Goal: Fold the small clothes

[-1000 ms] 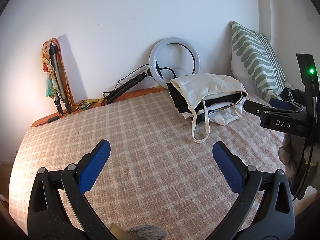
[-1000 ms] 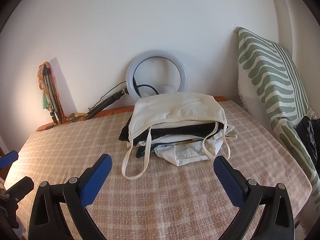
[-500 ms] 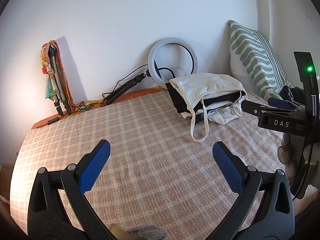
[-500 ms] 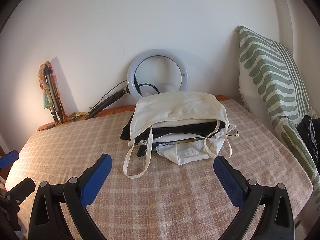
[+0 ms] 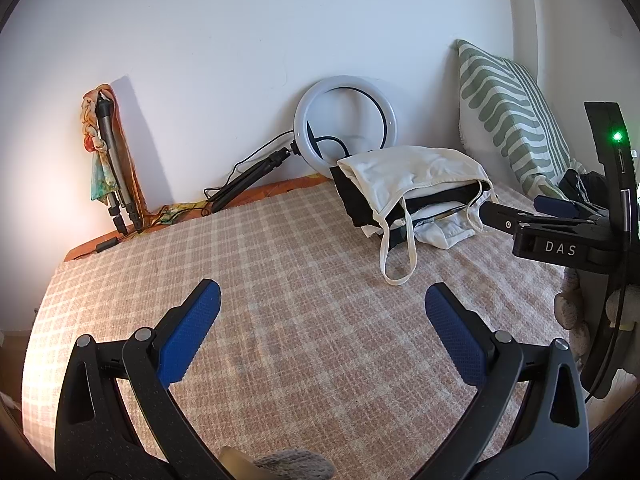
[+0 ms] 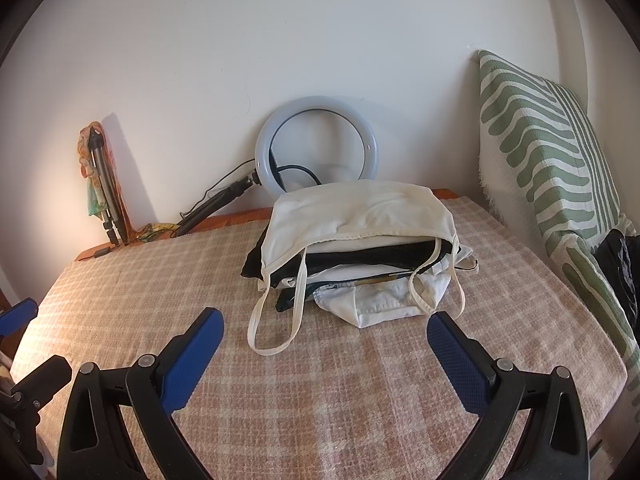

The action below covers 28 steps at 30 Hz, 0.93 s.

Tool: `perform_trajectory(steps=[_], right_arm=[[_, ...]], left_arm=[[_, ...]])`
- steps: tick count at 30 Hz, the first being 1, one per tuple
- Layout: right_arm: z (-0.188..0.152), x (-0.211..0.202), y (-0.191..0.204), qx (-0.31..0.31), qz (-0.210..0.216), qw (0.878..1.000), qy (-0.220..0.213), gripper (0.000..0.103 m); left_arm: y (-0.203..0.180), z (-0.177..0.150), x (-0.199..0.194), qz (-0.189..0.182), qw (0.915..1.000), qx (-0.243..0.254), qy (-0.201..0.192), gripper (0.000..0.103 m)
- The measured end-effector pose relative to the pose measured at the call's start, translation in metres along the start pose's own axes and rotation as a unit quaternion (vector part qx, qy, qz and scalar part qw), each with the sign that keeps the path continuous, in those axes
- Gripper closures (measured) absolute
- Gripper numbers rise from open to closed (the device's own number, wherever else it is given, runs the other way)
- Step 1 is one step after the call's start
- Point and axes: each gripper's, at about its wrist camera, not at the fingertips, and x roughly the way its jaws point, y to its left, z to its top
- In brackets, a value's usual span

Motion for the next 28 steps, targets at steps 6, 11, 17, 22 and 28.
perform_trajectory(steps=[6,11,17,22,28], right_arm=[[-0.001,0.002,0.0,-0.001,0.003,1.0,0.002,0.0],[-0.001,0.002,0.001,-0.001,0.003,1.0,0.003,0.0],[-0.001,0.004,0.001,-0.003,0.006,1.0,0.004,0.0],[-0.001,0.003,0.002,-0.003,0.006,1.0,0.005,0.0],[-0.001,0.003,0.002,-0.003,0.006,1.0,0.005,0.0]], left_arm=[[-0.001,0.0,0.0,0.001,1.0,-0.001,0.0,0.0],[0.0,0.0,0.0,0.0,1.0,0.0,0.0,0.0],[0.0,0.0,0.0,-0.001,1.0,0.002,0.001,0.0],[0.005,-0.003,-0.002,0.003,1.0,0.001,-0.003,0.0],[0.016,-0.007,-0.002,-0.008,0.9999,-0.007,0.003,0.0]])
